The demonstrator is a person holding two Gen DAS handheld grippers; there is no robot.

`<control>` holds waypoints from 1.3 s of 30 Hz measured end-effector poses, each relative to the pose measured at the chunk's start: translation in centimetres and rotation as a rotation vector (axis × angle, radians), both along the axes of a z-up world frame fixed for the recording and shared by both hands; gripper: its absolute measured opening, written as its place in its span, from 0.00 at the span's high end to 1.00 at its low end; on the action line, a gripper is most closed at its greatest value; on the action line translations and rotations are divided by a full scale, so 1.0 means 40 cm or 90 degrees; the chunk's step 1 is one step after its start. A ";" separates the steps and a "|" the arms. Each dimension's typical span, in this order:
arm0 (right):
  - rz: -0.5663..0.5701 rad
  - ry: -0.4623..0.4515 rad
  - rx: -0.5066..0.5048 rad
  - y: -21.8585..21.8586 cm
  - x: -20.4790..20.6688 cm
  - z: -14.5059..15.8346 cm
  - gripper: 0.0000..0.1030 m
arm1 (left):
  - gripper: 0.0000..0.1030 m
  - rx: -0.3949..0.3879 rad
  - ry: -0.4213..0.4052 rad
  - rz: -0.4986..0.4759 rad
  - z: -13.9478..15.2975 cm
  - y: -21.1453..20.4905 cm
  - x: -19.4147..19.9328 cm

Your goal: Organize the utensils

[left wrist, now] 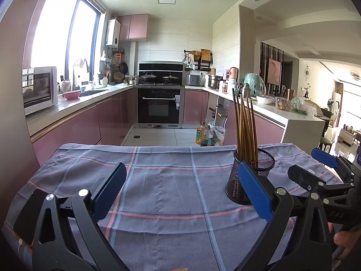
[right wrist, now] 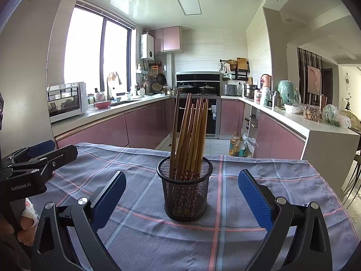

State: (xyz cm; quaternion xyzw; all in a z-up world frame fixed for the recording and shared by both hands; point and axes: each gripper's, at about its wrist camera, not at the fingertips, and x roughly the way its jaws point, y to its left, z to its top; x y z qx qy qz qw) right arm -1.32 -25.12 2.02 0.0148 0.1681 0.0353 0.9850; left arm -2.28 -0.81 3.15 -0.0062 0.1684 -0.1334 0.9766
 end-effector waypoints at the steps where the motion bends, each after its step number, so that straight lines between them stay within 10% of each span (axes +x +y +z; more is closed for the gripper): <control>1: 0.000 -0.001 0.001 0.000 -0.001 0.000 0.07 | 0.06 0.001 0.000 0.002 -0.001 0.000 0.000; 39: -0.005 -0.001 0.005 0.009 0.003 -0.001 0.07 | 0.06 -0.001 0.000 0.009 -0.004 -0.001 -0.002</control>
